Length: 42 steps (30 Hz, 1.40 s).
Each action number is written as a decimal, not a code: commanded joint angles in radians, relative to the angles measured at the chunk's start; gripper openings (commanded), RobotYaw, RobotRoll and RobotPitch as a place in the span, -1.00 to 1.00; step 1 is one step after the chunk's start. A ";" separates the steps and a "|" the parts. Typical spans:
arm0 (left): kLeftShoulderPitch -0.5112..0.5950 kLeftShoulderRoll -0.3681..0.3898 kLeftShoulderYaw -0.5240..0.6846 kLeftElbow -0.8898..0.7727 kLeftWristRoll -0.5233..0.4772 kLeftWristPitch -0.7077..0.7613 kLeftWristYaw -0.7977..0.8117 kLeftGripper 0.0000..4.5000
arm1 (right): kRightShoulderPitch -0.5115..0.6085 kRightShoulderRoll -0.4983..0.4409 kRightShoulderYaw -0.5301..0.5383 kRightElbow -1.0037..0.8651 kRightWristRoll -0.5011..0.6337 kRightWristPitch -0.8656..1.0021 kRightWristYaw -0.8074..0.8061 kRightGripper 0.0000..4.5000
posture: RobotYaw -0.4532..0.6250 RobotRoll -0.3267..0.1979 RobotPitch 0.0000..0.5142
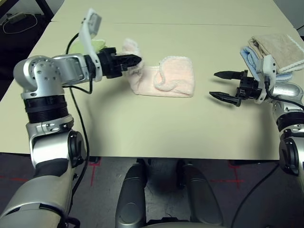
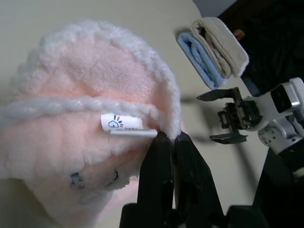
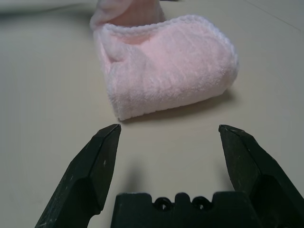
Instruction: Fold the towel and set it aside.
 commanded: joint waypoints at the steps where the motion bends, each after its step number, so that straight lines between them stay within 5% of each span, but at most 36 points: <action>1: -0.011 -0.010 -0.054 0.024 0.021 -0.030 -0.032 -0.98 | 0.008 -0.001 -0.009 0.003 0.001 0.006 -0.001 1.00 | -0.03 0.25 -0.17; 20: -0.082 -0.042 -0.322 0.081 0.141 -0.196 -0.244 -0.98 | 0.010 0.016 -0.006 0.000 -0.001 0.008 -0.002 1.00 | -0.01 0.25 -0.15; 42: -0.191 -0.117 -0.409 0.208 0.242 -0.265 -0.408 -0.98 | 0.022 0.021 -0.004 -0.005 -0.001 0.006 -0.005 1.00 | -0.02 0.25 -0.16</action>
